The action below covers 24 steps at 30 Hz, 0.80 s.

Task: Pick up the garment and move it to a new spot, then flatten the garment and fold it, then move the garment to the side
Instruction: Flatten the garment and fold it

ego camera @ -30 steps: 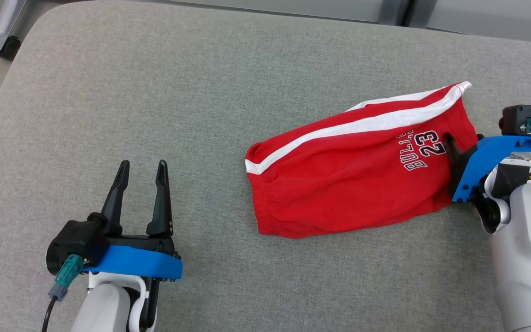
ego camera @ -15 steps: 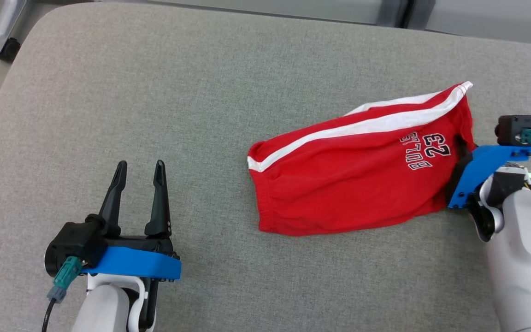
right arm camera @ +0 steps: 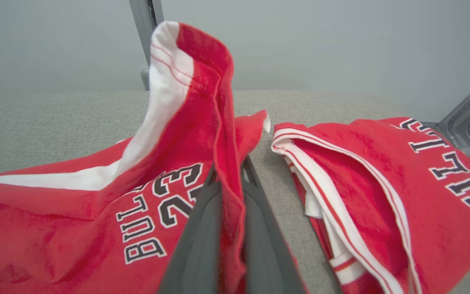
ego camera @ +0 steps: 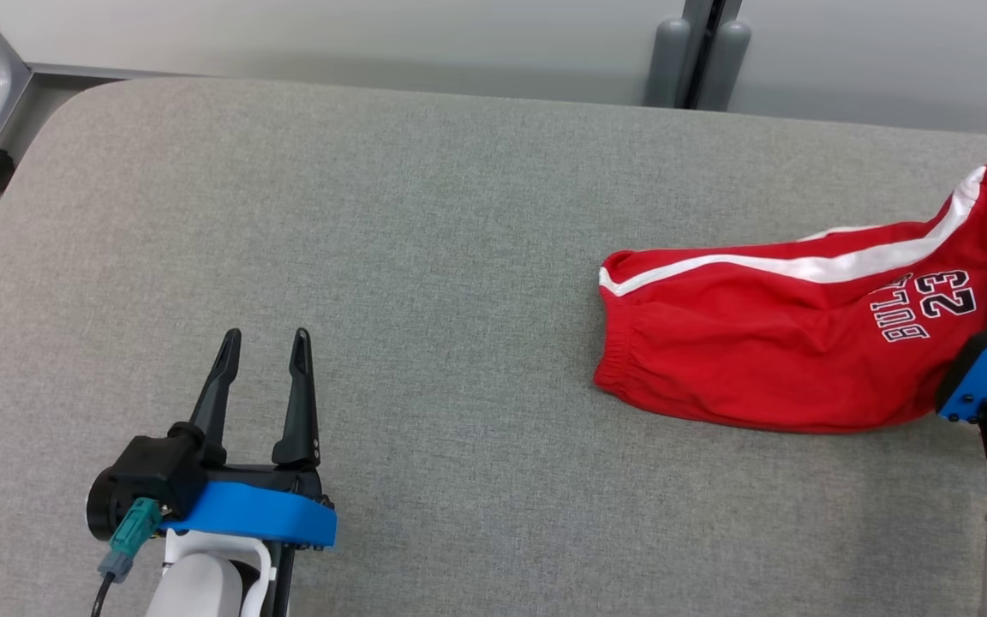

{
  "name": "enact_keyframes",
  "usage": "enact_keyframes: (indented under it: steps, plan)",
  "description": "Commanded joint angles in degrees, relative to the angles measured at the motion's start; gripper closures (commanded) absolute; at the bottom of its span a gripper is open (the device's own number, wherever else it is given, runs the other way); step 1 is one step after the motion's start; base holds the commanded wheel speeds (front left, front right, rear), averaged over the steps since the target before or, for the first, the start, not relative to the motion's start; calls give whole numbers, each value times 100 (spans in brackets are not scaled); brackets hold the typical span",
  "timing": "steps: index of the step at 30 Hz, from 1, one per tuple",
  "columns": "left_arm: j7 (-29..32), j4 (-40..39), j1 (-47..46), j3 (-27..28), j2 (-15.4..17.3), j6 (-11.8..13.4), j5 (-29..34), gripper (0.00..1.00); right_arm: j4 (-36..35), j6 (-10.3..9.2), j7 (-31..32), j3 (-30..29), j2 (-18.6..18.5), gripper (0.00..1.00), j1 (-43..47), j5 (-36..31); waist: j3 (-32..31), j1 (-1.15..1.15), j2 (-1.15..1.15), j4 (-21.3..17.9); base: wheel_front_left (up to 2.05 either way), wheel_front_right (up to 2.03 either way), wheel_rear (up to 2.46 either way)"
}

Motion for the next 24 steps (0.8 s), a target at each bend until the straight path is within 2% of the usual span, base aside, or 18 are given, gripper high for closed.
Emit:
enact_keyframes:
  steps: [1,5,10,17,24]
  plan:
    - [-23,16,54,-37,21,-44,9,0,-314,1,90,-26,112,100,175,-130,-78,0,0,-42,0,0,0]
    - [-23,33,87,-77,13,-43,-1,0,-854,1,326,301,234,100,329,-227,-171,0,0,-75,0,0,0]
    - [-23,74,92,-115,25,-45,-29,0,-1075,1,689,1196,299,100,274,-215,-227,0,0,-68,0,0,0]
    - [-24,100,4,-284,34,-34,-135,0,-427,1,1096,2535,297,100,-78,179,-215,0,0,125,0,0,0]
    - [-23,142,-13,-398,26,-34,-224,0,433,1,1299,3363,297,100,-390,578,-207,0,0,381,0,0,0]
